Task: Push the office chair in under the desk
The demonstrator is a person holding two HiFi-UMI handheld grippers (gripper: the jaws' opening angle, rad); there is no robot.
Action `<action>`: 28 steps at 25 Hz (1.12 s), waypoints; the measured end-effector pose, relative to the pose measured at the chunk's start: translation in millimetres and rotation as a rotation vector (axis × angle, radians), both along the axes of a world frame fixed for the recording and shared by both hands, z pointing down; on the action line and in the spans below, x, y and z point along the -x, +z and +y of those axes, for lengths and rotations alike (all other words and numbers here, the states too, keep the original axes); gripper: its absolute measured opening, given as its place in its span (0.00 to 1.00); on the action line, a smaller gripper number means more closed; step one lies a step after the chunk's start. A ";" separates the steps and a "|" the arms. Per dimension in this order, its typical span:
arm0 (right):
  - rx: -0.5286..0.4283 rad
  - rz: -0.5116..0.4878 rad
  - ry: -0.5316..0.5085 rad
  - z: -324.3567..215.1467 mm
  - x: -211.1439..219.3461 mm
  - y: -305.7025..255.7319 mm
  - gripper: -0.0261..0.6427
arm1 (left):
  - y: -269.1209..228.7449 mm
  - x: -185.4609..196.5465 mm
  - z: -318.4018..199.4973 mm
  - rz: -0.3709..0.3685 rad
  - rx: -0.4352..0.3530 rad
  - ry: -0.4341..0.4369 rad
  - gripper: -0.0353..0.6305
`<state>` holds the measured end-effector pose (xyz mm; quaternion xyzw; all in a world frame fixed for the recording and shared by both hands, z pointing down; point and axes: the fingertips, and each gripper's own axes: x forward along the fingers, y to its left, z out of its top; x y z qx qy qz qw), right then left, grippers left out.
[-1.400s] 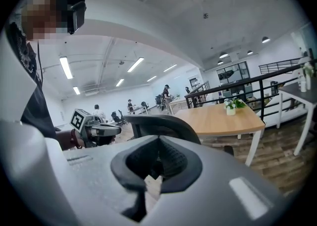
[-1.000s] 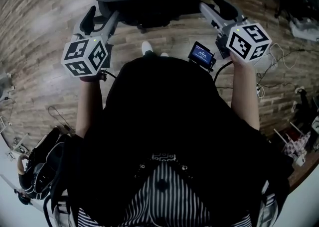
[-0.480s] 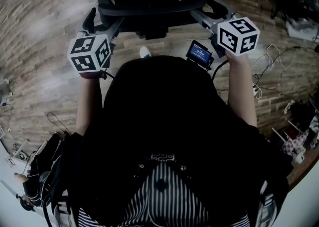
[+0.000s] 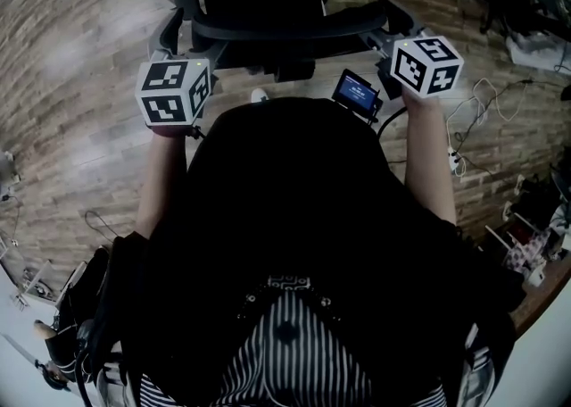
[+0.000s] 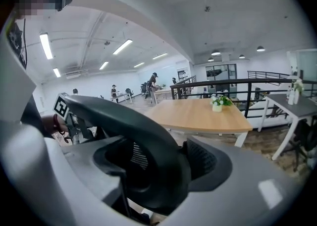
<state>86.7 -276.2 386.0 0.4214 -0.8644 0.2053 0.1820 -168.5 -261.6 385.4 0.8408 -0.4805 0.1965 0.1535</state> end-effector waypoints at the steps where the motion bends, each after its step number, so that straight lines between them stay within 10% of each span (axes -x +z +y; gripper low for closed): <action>1: -0.004 0.000 0.002 0.5 -0.2 -1.2 0.53 | -0.7 -1.3 -0.4 -0.002 -0.004 0.014 0.69; 7: -0.005 -0.035 0.069 -0.5 -5.9 -1.1 0.51 | -2.6 -16.5 -3.6 0.012 -0.027 0.084 0.55; 28: 0.020 -0.020 0.080 -5.4 -6.1 -1.7 0.50 | -3.0 -19.1 -10.5 0.023 -0.015 0.110 0.54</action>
